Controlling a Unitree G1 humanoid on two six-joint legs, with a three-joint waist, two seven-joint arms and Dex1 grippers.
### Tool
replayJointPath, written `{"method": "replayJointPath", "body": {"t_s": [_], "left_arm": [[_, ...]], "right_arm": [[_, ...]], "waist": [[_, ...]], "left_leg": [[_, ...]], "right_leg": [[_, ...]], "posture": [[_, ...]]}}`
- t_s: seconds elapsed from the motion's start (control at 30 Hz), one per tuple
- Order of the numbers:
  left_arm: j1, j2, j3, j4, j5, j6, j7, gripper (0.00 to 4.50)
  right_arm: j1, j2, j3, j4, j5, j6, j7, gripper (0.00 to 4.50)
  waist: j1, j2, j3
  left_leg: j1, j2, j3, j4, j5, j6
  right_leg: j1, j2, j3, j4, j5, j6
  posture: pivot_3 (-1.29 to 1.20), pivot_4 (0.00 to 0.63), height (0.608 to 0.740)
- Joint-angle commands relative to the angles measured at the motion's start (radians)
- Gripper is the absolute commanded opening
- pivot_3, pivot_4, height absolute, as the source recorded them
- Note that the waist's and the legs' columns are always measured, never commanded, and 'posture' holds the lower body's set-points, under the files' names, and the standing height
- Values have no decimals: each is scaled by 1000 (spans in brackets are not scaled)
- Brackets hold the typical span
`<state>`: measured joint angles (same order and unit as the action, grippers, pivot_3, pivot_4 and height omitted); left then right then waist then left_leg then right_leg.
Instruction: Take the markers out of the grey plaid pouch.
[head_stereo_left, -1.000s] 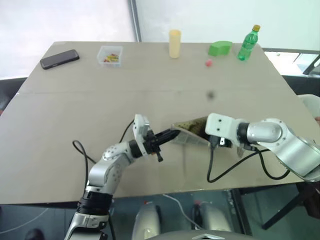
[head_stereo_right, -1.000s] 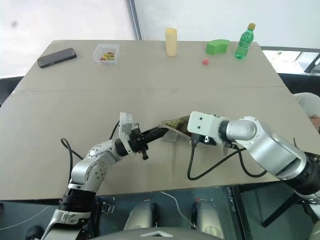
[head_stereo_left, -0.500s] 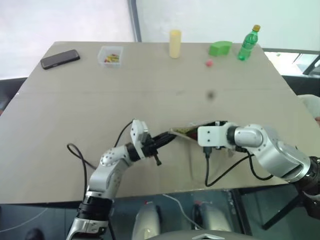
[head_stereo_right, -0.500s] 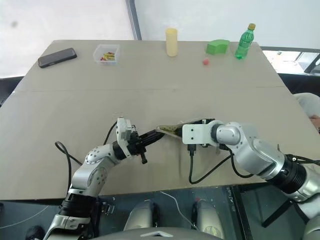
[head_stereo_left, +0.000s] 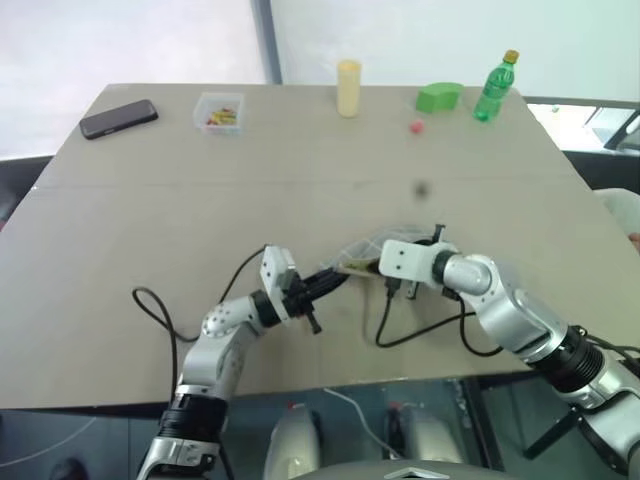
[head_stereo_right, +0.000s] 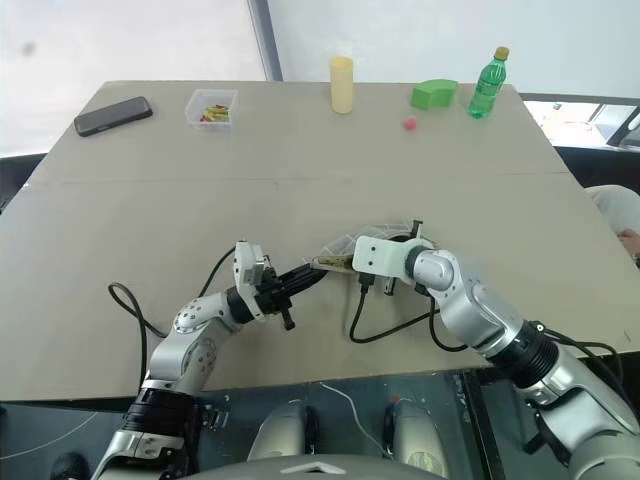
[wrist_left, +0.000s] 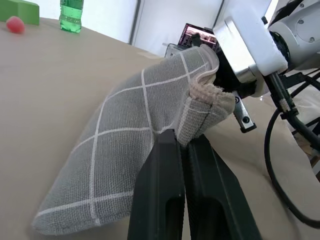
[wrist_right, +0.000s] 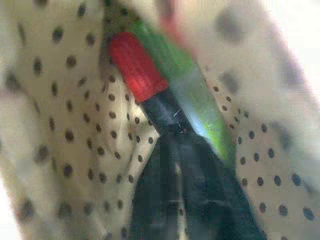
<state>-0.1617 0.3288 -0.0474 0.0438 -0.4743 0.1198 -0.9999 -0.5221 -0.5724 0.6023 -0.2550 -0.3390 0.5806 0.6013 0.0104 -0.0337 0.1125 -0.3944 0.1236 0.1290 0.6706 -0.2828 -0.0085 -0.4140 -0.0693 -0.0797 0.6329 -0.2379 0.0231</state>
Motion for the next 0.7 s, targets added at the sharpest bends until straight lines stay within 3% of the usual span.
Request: {"method": "replayJointPath", "body": {"t_s": [0.03,0.43,0.6,0.7], "left_arm": [[-22,-2,23,9,-4,-8,9,0],[-95,-17,42,42,-7,24,32,0],[-108,-20,43,45,-7,31,32,0],[-114,-24,40,40,-12,41,29,0]], "right_arm": [[29,8,-97,-80,31,-9,8,10],[106,-88,-316,-358,166,115,154,10],[119,-90,-350,-399,198,167,157,10],[95,-84,-307,-362,195,159,159,10]], "waist": [[2,0,0],[4,1,0],[4,1,0],[4,1,0]], "left_leg": [[0,0,0,0,0,0],[-1,0,-1,0,0,0],[-1,0,-1,0,0,0],[-1,0,-1,0,0,0]], "right_leg": [[0,0,0,0,0,0],[0,0,0,-1,0,0],[0,0,0,-1,0,0],[0,0,0,-1,0,0]], "posture": [[0,150,740],[0,150,740],[0,150,740],[0,150,740]]}}
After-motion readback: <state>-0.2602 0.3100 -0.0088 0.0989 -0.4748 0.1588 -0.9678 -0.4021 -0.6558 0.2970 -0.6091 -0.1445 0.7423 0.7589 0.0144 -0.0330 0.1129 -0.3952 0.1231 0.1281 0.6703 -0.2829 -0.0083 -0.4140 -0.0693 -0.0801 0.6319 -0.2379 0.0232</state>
